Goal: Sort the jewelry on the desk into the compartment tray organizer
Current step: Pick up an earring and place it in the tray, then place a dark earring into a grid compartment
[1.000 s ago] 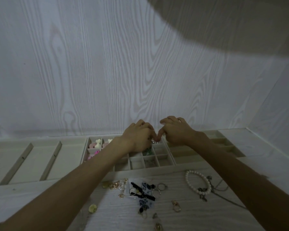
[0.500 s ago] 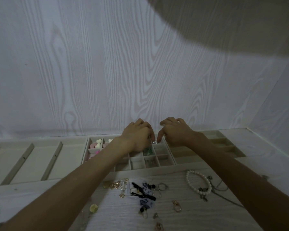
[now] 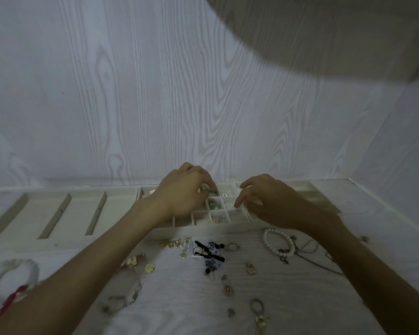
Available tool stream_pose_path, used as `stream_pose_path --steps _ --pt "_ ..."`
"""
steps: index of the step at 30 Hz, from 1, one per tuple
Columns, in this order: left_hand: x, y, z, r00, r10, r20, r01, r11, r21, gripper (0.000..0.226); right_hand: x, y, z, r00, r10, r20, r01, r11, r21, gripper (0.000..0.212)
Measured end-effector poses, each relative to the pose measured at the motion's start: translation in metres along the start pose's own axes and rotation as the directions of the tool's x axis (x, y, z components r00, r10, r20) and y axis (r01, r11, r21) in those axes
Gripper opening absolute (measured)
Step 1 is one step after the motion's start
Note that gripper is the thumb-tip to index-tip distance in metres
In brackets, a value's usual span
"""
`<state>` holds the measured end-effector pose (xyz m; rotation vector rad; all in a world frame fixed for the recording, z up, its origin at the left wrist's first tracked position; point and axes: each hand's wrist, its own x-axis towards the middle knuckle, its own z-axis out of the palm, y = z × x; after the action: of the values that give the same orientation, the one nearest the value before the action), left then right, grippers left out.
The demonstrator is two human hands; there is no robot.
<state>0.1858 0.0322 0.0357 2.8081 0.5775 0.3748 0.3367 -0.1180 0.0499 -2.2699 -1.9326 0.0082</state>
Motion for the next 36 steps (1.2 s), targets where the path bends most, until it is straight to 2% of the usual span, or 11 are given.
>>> stream_pose_path --steps 3,8,12,15,18,22,30,32,33,34,36 --pt "-0.04 0.008 0.003 1.0 -0.007 0.0 0.007 0.998 -0.062 0.028 -0.036 -0.012 0.013 1.0 -0.011 0.022 0.009 0.998 0.061 0.019" --pt "-0.101 0.017 0.017 0.999 -0.044 0.019 0.047 0.966 -0.254 0.029 -0.077 -0.029 0.03 0.985 0.106 0.134 -0.12 0.988 0.097 0.024" --pt "-0.138 0.017 0.038 0.991 -0.135 -0.006 0.127 0.946 -0.298 0.031 -0.098 -0.047 0.044 0.988 0.119 0.096 -0.134 0.977 0.167 0.024" --pt "-0.153 0.021 0.053 0.982 -0.178 -0.06 0.151 0.937 -0.315 0.027 -0.112 -0.056 0.053 0.992 0.125 -0.019 -0.119 0.97 0.211 0.022" --pt "-0.158 0.026 0.061 0.987 -0.14 -0.074 0.11 0.943 -0.315 0.026 -0.121 -0.064 0.057 0.984 0.126 -0.125 -0.095 0.967 0.235 0.018" --pt "-0.16 0.025 0.068 0.997 0.002 -0.073 -0.02 0.969 -0.247 0.028 -0.128 -0.073 0.057 0.982 0.137 -0.127 -0.11 0.974 0.201 0.021" --pt "-0.163 0.022 0.071 0.997 0.001 -0.073 -0.024 0.947 -0.319 0.026 -0.125 -0.089 0.068 0.988 0.113 -0.105 -0.099 0.987 0.129 0.016" --pt "-0.163 0.023 0.071 0.998 -0.011 -0.067 -0.014 0.932 -0.361 0.027 -0.123 -0.092 0.07 0.977 0.155 -0.148 -0.12 0.967 0.223 0.015" --pt "-0.164 0.025 0.07 0.997 -0.026 -0.076 -0.007 0.916 -0.401 0.028 -0.121 -0.094 0.068 0.964 0.215 -0.159 -0.144 0.918 0.368 0.015" --pt "-0.164 0.028 0.069 0.995 -0.048 -0.088 0.002 0.887 -0.462 0.03 -0.119 -0.097 0.066 0.947 0.298 -0.121 -0.174 0.79 0.588 0.016" --pt "-0.164 0.036 0.064 0.988 -0.097 -0.123 -0.003 0.774 -0.633 0.03 -0.115 -0.103 0.057 0.916 0.372 0.15 -0.258 0.26 0.931 0.018"
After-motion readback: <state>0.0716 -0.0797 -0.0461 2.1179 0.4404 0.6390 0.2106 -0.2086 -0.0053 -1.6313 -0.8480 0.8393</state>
